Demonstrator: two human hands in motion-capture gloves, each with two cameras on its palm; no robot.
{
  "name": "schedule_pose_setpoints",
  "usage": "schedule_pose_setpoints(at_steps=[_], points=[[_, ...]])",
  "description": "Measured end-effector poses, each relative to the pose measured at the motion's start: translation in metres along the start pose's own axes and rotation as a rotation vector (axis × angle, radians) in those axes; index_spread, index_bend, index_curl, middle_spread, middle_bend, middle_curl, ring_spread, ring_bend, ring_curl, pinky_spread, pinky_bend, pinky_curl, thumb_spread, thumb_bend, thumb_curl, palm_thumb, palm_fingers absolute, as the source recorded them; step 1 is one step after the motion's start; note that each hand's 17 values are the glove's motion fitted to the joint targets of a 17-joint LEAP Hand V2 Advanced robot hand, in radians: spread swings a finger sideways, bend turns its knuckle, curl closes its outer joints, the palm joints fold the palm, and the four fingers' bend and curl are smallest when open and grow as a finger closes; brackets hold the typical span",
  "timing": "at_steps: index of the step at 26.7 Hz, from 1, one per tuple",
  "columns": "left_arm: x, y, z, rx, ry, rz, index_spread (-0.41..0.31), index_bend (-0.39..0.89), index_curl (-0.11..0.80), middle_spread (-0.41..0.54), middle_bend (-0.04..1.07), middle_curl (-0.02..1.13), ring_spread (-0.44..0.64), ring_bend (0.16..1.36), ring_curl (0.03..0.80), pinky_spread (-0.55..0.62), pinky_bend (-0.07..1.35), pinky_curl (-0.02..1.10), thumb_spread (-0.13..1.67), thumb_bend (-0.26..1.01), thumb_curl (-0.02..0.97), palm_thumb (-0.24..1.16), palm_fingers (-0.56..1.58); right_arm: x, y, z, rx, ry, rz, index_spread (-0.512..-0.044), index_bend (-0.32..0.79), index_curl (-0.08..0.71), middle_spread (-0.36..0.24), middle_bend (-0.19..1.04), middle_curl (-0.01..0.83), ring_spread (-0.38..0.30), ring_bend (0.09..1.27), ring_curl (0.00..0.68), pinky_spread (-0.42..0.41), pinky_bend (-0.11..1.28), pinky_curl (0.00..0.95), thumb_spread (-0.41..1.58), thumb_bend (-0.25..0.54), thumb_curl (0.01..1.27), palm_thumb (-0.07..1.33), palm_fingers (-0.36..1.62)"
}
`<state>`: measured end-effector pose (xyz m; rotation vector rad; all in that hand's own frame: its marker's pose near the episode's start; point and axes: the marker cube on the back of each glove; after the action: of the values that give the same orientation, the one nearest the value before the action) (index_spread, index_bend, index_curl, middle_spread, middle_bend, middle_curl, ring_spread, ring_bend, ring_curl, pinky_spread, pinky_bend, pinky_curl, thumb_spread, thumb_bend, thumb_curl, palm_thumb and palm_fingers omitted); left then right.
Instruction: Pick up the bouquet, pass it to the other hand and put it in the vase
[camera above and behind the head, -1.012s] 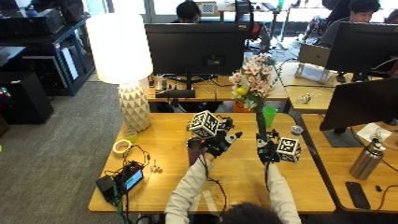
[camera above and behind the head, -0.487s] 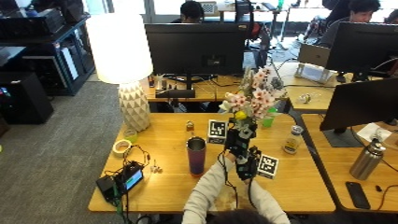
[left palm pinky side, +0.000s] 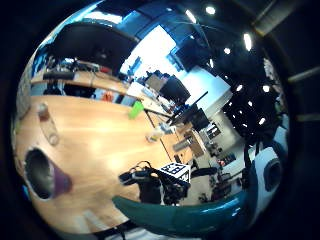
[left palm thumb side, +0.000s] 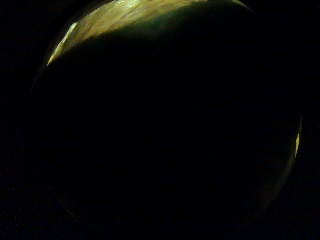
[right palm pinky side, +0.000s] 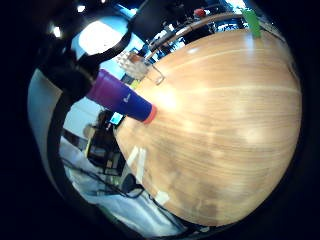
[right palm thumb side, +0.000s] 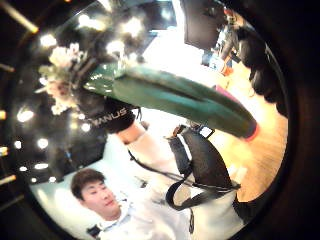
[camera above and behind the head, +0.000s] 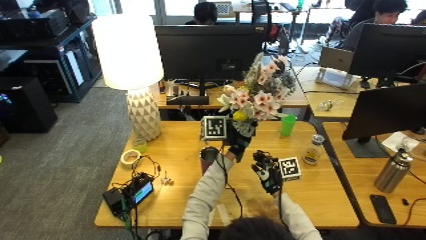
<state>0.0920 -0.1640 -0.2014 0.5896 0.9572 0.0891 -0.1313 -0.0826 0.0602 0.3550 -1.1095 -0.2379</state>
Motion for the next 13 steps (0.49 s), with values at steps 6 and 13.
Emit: schedule_pose_setpoints(at_steps=[6,13], points=[[0.046,-0.038,-0.073,0.19,-0.058,0.09,-0.335,0.44,0.478,-0.349,0.78,0.56,-0.38,0.81,0.464,-0.41,0.59,0.44,0.56,0.01,0.569,0.77,1.45,-0.008,-0.007,-0.038,-0.07,-0.015,0.033,-0.243,0.11,0.435,-0.078,0.51,0.478,-0.095,0.67,0.462,0.043,0.7,0.479,1.0,-0.075,0.37,0.61,0.44],[0.023,-0.049,-0.128,0.319,-0.117,0.06,-0.349,0.46,0.505,-0.364,0.8,0.57,-0.39,0.83,0.474,-0.42,0.61,0.45,0.51,-0.02,0.62,0.78,1.43,-0.077,-0.009,-0.075,-0.153,-0.181,0.002,-0.315,0.09,0.354,-0.045,0.32,0.401,0.041,0.46,0.355,0.216,0.76,0.436,1.05,-0.043,0.34,0.53,0.11]])
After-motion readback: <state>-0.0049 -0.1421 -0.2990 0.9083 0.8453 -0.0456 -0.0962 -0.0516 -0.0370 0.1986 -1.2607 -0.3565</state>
